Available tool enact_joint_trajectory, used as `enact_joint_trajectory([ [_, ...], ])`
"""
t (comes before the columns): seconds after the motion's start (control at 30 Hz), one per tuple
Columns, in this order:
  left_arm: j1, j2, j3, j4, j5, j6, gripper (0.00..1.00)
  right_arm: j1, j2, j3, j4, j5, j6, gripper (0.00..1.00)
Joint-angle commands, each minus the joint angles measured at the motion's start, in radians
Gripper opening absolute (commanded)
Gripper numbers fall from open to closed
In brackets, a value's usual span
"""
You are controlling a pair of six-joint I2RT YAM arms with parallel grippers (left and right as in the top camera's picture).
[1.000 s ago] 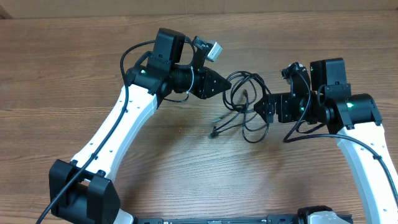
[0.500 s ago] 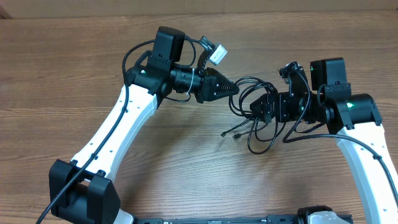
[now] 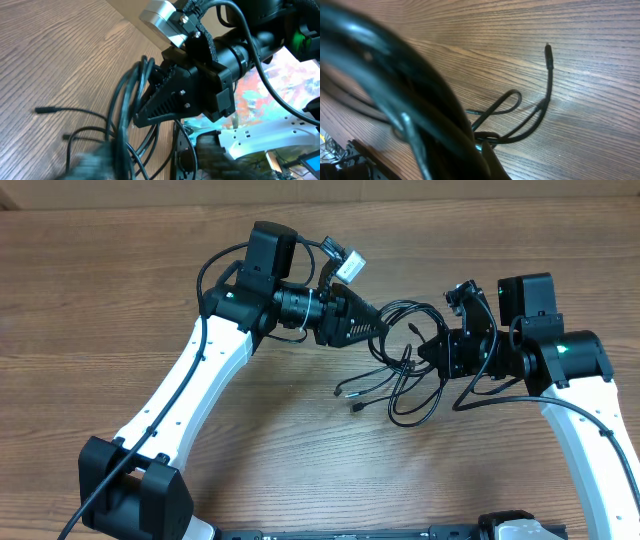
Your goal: Untangle cables
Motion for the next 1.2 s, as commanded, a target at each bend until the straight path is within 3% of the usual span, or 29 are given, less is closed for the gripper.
enact_joint_trajectory([
  [0.0,0.002,-0.028,0.015,-0.004,-0.044,-0.014,1.0,-0.001,-0.019,0.021,0.007,-0.009,0.04,0.04],
  [0.3,0.002,-0.028,0.015,-0.034,-0.238,-0.19,1.0,-0.002,-0.019,0.021,0.125,-0.038,0.293,0.04],
  [0.73,-0.034,-0.028,0.015,0.083,-0.249,-0.229,0.99,-0.001,-0.019,0.021,0.232,-0.21,0.344,0.04],
  [0.83,-0.05,-0.028,0.015,0.125,-0.25,-0.229,0.84,-0.001,-0.019,0.021,0.233,-0.23,0.343,0.04],
  [0.9,-0.061,-0.028,0.015,0.133,-0.273,-0.229,0.66,-0.001,-0.019,0.021,0.233,-0.239,0.343,0.04],
  [0.97,-0.064,-0.028,0.015,0.127,-0.291,-0.229,0.56,-0.001,-0.019,0.021,0.236,-0.255,0.343,0.04],
  [1.13,-0.066,-0.028,0.015,0.125,-0.305,-0.229,0.04,-0.001,-0.019,0.021,0.24,-0.278,0.338,0.04],
  [1.17,-0.065,-0.028,0.015,0.126,-0.305,-0.229,0.04,-0.001,-0.019,0.021,0.239,-0.278,0.338,0.04],
])
